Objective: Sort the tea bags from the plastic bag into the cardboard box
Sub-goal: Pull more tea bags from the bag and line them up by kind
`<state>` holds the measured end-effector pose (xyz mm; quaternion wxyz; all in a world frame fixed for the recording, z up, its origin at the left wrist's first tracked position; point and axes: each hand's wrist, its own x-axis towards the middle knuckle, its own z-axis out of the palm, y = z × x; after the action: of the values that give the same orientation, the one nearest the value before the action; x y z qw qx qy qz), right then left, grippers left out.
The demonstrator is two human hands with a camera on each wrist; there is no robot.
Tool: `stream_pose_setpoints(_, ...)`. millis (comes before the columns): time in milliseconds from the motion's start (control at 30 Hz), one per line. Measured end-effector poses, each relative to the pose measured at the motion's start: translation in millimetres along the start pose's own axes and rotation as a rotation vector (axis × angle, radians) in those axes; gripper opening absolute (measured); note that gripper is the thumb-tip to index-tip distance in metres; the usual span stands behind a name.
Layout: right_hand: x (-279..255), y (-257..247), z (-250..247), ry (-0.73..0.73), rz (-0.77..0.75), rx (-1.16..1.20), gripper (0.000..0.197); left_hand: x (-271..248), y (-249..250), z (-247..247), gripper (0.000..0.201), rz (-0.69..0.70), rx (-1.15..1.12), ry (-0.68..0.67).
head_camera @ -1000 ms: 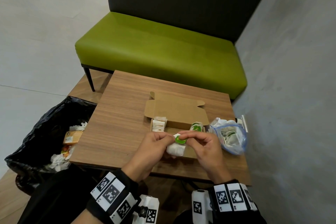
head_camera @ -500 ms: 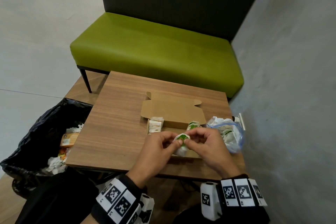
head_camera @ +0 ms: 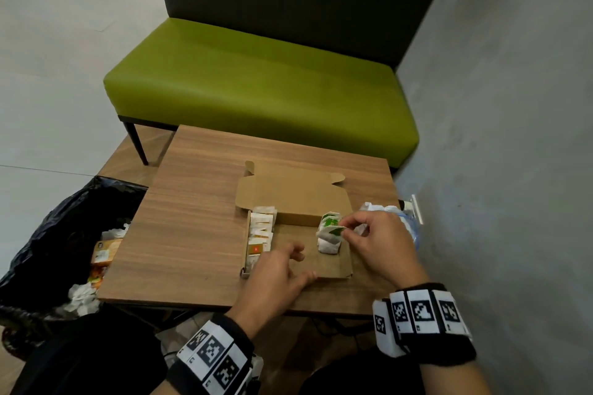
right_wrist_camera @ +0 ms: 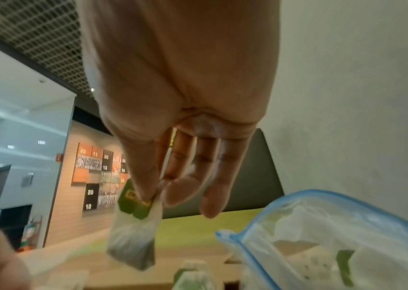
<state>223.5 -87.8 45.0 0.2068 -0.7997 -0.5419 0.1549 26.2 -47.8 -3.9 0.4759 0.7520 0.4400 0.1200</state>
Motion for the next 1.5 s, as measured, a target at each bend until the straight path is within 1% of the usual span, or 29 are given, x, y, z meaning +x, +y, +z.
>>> stream_pose_setpoints(67, 6.3, 3.8, 2.0, -0.005, 0.028, -0.105, 0.015, -2.8, -1.4, 2.8, 0.056, -0.019, 0.068, -0.066)
stream_pose_setpoints(100, 9.1, 5.9, 4.1, -0.030, 0.041, -0.144, 0.015, -3.9, -1.7, 4.4, 0.055, -0.019, 0.107, -0.092)
stream_pose_setpoints(167, 13.8, 9.6, 9.6, -0.126, 0.073, -0.177, 0.014, -5.0, -2.8, 6.9, 0.052, -0.002, 0.167, -0.124)
stream_pose_setpoints(233, 17.0, 10.9, 16.5, -0.253, 0.102, -0.223, 0.013, -5.2, -4.7, 8.5, 0.050, 0.013, 0.192, -0.138)
stream_pose_setpoints(267, 18.2, 10.8, 20.8, -0.294, 0.111, -0.260, 0.013, -5.2, -5.5, 8.9, 0.049, 0.012, 0.199, -0.142)
stream_pose_setpoints(300, 19.5, 10.7, 25.6, -0.305, 0.116, -0.297, 0.013, -5.3, -6.1, 9.1, 0.049, 0.008, 0.205, -0.144)
stream_pose_setpoints(500, 25.7, 5.4, 50.6, -0.160, 0.089, -0.517, 0.018, -3.3, -4.8, 7.8, 0.046, 0.015, 0.233, -0.160)
stream_pose_setpoints(667, 26.1, 2.6, 58.0, -0.114, 0.091, -0.562, 0.028, -3.4, -4.5, 7.8, 0.043, 0.053, 0.260, -0.170)
stream_pose_setpoints(833, 23.0, 3.6, 59.6, -0.057, 0.095, -0.483, 0.026, -3.0, -8.3, 8.2, 0.042, 0.093, 0.280, -0.157)
stream_pose_setpoints(933, 16.4, 4.1, 57.7, 0.008, 0.099, -0.410, 0.020, -3.0, -10.5, 8.6, 0.042, 0.133, 0.317, -0.148)
stream_pose_setpoints(1000, 9.1, 6.3, 57.2, -0.019, 0.094, -0.418, 0.017, -4.0, -13.0, 9.6, 0.043, 0.166, 0.367, -0.143)
stream_pose_setpoints(1067, 3.0, 9.2, 59.1, -0.086, 0.102, -0.471, 0.018, -4.6, -15.4, 10.8, 0.044, 0.188, 0.419, -0.154)
stream_pose_setpoints(1133, 2.3, 10.3, 62.4, -0.101, 0.119, -0.513, 0.020, -4.4, -16.6, 10.9, 0.045, 0.201, 0.456, -0.157)
stream_pose_setpoints(1300, 5.2, 7.6, 68.3, -0.036, 0.170, -0.514, 0.020, -3.6, -17.9, 11.7, 0.046, 0.205, 0.473, -0.135)
stream_pose_setpoints(1400, 2.8, 6.6, 66.9, -0.008, 0.154, -0.496, 0.021, -2.3, -18.8, 11.9, 0.045, 0.201, 0.484, -0.135)
stream_pose_setpoints(1500, -6.4, 4.5, 56.0, 0.033, 0.131, -0.426, 0.024, -0.2, -18.7, 12.5, 0.045, 0.204, 0.498, -0.142)
